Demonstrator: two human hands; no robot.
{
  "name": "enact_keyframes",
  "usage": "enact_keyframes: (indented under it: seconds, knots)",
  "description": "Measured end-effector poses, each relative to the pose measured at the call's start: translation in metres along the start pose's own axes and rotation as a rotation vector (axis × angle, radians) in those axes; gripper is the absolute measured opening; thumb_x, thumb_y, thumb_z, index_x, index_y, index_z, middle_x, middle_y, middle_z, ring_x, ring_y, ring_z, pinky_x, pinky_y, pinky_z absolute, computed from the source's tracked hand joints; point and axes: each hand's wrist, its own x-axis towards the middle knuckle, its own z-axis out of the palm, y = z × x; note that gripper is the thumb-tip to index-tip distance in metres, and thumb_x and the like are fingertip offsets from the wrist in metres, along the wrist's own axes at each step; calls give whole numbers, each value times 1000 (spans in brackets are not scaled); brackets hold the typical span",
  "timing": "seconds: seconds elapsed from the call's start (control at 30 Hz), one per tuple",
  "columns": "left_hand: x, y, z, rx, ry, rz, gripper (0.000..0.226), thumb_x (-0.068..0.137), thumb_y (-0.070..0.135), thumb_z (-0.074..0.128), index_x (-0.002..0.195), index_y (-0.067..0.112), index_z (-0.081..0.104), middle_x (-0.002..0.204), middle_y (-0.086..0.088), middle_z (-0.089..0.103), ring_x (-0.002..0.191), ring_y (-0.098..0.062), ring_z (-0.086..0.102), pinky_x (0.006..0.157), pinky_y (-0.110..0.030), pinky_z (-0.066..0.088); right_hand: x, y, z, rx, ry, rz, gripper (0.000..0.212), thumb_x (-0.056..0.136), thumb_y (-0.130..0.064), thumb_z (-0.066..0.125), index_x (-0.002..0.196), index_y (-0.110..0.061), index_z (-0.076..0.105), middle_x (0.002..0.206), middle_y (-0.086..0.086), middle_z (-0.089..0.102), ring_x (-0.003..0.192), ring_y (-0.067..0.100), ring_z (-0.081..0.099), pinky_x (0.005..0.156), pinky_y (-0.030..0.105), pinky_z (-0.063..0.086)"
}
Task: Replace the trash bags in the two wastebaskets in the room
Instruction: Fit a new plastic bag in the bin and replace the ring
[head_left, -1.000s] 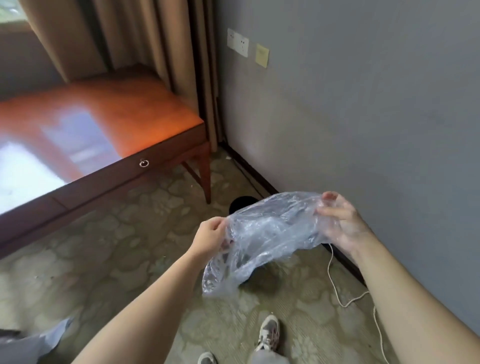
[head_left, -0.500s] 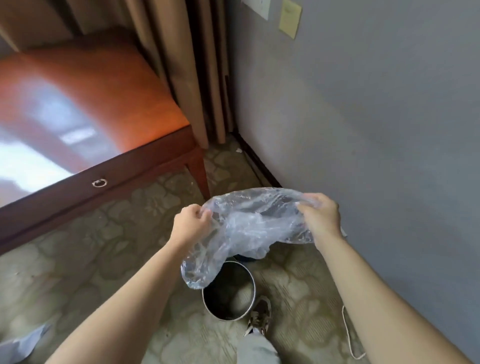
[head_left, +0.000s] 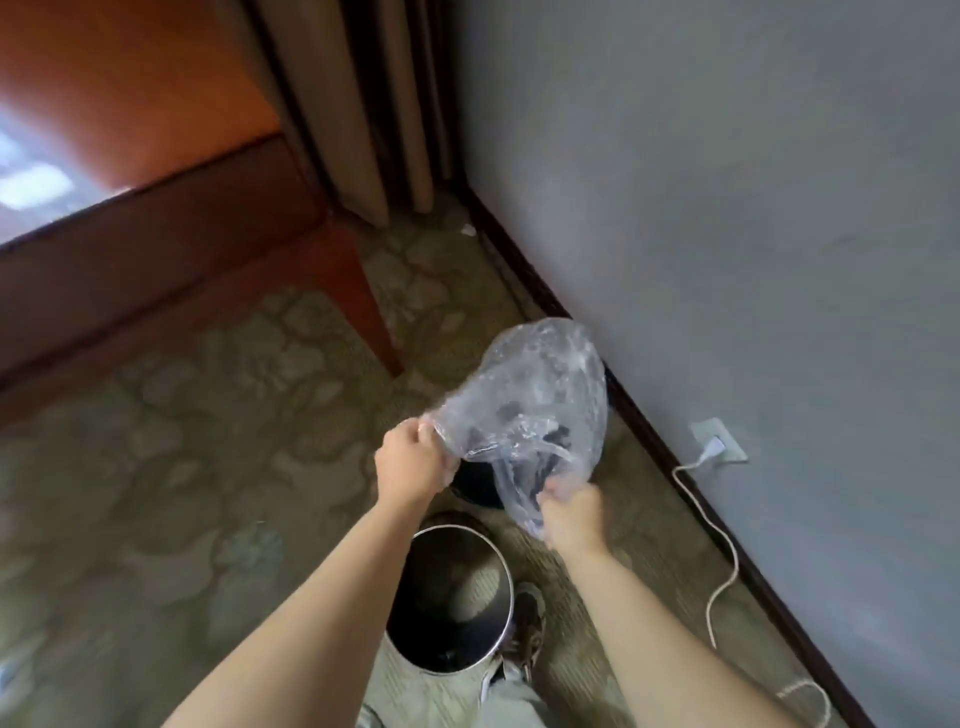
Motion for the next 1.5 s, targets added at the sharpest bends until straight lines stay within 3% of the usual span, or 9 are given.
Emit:
enact_keyframes:
  seconds: [0.17, 0.3, 0.5, 0.63, 0.73, 0.87, 1.1, 1.33, 1.5]
  knots:
    - [30, -39, 26, -139, -132, -205, 45, 72, 30, 46, 109, 11, 61, 98, -25, 68, 65, -27, 61, 63, -39, 56, 21, 2, 1, -3, -28, 38, 14, 80, -10, 59, 85, -12, 72, 77, 13, 70, 53, 27, 62, 42, 28, 49]
    - [18, -39, 28, -47, -60, -135, 34, 84, 21, 54, 117, 25, 50, 94, 0, 63, 77, -20, 61, 73, -35, 51, 32, 6, 4, 11, -43, 21, 19, 86, -14, 53, 75, -16, 68, 75, 13, 71, 42, 21, 54, 34, 20, 37]
    - [26, -38, 30, 92, -1, 173, 18, 93, 2, 44, 93, 20, 46, 63, 3, 51, 53, -9, 45, 54, -22, 43, 59, 12, -3, 50, 78, -10, 18, 90, -23, 54, 85, -14, 69, 80, 8, 72, 74, 39, 69, 60, 42, 55]
    - [57, -39, 44, 157, -37, 252, 38, 79, -10, 44, 66, 22, 60, 81, -1, 52, 77, -13, 51, 68, -22, 39, 84, 14, -5, 15, 85, -59, 26, 93, -24, 56, 115, -15, 68, 105, 6, 73, 96, 30, 68, 81, 42, 58]
    - [80, -36, 59, 178, -30, 167, 30, 87, 2, 45, 94, 14, 71, 102, -8, 57, 94, -22, 56, 78, -29, 46, 110, 14, -5, -90, 33, -73, 19, 92, -24, 59, 106, -14, 68, 98, 6, 70, 91, 28, 67, 70, 31, 51]
    - [122, -43, 80, 172, -105, -20, 43, 90, 6, 52, 130, 21, 53, 106, -6, 60, 80, -16, 60, 53, -19, 47, 166, 19, 5, -139, -46, -35, 11, 89, -27, 62, 88, -17, 64, 92, 6, 70, 89, 29, 67, 75, 36, 54]
    - [216, -87, 122, 276, -79, -106, 31, 87, 2, 56, 116, -3, 63, 99, -22, 66, 85, -32, 66, 62, -33, 46, 273, 29, 32, -44, -172, 42, 49, 83, -58, 61, 78, -10, 69, 81, 5, 69, 73, 20, 64, 69, 32, 51]
    - [248, -112, 135, 197, -94, -200, 30, 94, 5, 51, 121, 16, 58, 73, -3, 49, 57, -15, 45, 38, -20, 38, 336, 36, 54, 173, -194, 223, 32, 86, -35, 68, 102, -7, 66, 90, 11, 73, 78, 32, 73, 71, 43, 61]
    - [208, -168, 105, 56, -202, 119, 67, 87, -11, 57, 142, 25, 42, 90, -2, 56, 64, -5, 58, 59, -17, 48, 307, 88, 50, 95, -58, 240, 27, 93, -14, 58, 112, 5, 62, 78, 8, 60, 76, 23, 61, 61, 30, 50]
